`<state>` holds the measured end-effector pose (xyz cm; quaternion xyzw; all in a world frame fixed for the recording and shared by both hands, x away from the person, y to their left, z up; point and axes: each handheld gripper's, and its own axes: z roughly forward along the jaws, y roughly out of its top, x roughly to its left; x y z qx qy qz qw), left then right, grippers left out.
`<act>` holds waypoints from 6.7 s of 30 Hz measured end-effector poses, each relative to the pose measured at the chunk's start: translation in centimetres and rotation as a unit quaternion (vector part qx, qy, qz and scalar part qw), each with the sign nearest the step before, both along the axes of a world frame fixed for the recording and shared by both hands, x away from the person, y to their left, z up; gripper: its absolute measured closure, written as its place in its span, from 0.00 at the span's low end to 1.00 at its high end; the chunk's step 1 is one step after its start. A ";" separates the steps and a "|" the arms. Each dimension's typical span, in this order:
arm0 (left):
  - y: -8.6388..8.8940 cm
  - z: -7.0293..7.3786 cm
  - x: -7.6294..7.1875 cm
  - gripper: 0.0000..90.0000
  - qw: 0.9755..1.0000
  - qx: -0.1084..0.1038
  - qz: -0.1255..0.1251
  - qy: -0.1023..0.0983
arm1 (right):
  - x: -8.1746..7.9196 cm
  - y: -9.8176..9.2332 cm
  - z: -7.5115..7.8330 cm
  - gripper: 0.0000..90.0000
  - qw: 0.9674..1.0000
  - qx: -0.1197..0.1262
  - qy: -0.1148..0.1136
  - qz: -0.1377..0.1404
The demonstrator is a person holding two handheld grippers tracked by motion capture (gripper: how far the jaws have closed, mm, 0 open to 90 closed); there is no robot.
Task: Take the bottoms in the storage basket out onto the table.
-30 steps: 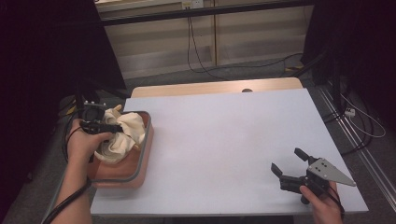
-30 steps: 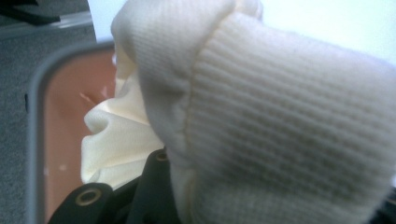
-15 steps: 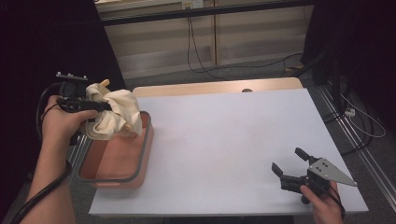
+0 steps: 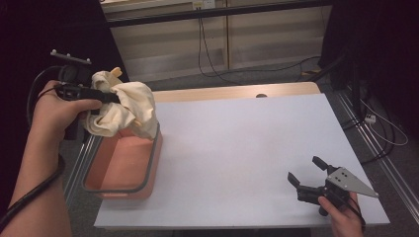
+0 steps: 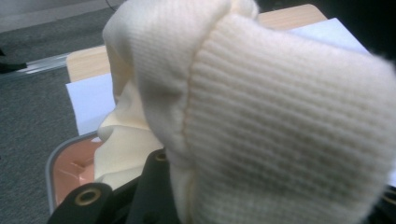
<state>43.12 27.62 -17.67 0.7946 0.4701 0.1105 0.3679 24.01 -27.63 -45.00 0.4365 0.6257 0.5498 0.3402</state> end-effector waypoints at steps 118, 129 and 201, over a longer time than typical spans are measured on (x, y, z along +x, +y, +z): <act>-11.4 -10.6 -0.3 0.77 0.986 -0.036 -0.160 -0.013 | 0.1 0.2 -0.2 0.03 1.000 -0.003 0.003 0.007; -11.8 -12.2 0.0 0.77 0.987 -0.037 -0.156 -0.008 | -0.1 0.0 -0.1 0.03 1.000 -0.001 0.001 0.002; -16.4 -15.6 0.4 0.76 0.983 -0.053 -0.175 -0.013 | 0.0 -0.1 0.0 0.03 1.000 0.001 -0.001 0.003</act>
